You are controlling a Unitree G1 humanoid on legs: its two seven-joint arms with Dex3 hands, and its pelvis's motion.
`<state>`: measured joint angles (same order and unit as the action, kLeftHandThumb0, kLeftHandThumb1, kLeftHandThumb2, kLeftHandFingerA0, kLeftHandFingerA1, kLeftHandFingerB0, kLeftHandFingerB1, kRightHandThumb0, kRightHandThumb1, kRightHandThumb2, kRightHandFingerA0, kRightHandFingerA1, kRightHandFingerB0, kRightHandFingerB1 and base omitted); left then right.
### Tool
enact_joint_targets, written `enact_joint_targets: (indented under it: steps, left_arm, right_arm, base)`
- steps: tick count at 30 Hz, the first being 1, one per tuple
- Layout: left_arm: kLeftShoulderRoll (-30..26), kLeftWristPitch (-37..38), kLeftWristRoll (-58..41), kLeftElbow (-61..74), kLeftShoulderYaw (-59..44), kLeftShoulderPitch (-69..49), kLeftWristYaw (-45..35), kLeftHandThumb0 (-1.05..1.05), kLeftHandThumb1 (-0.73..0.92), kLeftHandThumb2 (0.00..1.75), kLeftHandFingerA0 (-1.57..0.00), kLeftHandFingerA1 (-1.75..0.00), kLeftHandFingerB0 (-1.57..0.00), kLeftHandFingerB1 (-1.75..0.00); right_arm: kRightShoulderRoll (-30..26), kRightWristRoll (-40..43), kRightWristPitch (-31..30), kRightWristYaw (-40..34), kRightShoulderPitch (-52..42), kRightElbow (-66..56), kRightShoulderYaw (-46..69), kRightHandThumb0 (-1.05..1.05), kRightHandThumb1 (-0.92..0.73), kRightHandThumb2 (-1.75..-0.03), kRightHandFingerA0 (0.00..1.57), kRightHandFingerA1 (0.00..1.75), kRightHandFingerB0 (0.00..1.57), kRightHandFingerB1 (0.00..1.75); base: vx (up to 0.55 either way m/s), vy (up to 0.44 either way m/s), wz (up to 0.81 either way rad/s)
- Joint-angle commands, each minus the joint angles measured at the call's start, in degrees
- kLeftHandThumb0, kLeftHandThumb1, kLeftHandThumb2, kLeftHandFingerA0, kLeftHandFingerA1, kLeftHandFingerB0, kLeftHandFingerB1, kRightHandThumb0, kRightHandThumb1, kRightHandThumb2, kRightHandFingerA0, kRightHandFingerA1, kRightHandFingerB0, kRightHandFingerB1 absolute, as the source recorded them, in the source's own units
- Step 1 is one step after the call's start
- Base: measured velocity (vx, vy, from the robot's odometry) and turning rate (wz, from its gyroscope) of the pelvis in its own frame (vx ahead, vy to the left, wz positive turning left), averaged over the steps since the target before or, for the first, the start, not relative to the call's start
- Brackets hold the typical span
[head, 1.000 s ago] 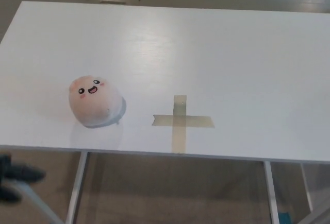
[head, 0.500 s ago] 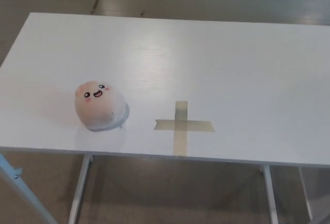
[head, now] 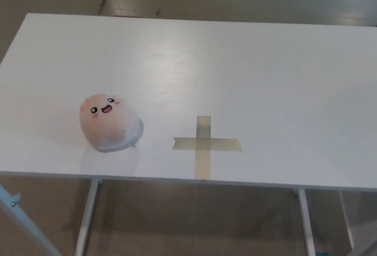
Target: Use the left hand to take the pink dumpling toy on a person's hand and put it on the desk.
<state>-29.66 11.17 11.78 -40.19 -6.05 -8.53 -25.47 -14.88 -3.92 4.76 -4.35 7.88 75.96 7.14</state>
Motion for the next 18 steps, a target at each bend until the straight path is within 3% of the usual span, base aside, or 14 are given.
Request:
enact_joint_targets:
  steps: [1,3,4,9,10,18]
  left_arm:
    - [3.3,-10.0,7.9,-27.2,6.4,10.6,18.3,-0.71,0.71,0.92,-0.22,-0.42,-0.09,-0.37]
    - [3.3,-10.0,7.9,-27.2,6.4,10.6,18.3,-0.71,0.71,0.92,-0.22,-0.42,-0.09,-0.37]
    - [2.4,-8.7,6.5,-28.9,6.7,10.4,14.9,-0.68,0.85,0.66,-0.32,-0.32,-0.18,-0.27]
    - [2.0,-6.5,5.8,-31.6,7.6,10.5,14.2,-0.67,0.86,0.66,-0.32,-0.32,-0.19,-0.27]
    - [2.1,-5.5,5.6,-32.2,7.8,10.4,14.4,-0.71,0.73,0.91,-0.25,-0.41,-0.17,-0.39]
    - [2.4,-3.5,5.2,-34.6,9.6,10.6,16.2,-0.69,0.73,0.91,-0.26,-0.42,-0.19,-0.39]
  right_arm:
    - [1.0,0.2,1.7,-0.3,-3.5,0.3,0.5,-0.28,-0.74,-0.62,0.61,0.44,0.52,0.41]
    - [1.0,0.2,1.7,-0.3,-3.5,0.3,0.5,-0.28,-0.74,-0.62,0.61,0.44,0.52,0.41]
    - [0.9,0.2,2.1,-0.2,-4.0,0.1,0.4,-0.28,-0.74,-0.62,0.59,0.44,0.51,0.41]
    - [1.1,0.6,2.9,0.2,-5.4,-0.2,0.8,-0.28,-0.74,-0.62,0.58,0.43,0.51,0.41]
    - [1.0,0.5,3.0,0.2,-5.8,-0.3,0.7,-0.28,-0.74,-0.62,0.58,0.43,0.51,0.41]
    - [0.9,-0.2,3.0,0.2,-6.2,-0.4,0.2,-0.29,-0.74,-0.62,0.59,0.43,0.52,0.41]
  base:
    - [0.0,0.0,0.0]
    - [0.0,0.0,0.0]
    - [0.0,0.0,0.0]
    - [0.0,0.0,0.0]
    - [0.0,0.0,0.0]
    - [0.0,0.0,0.0]
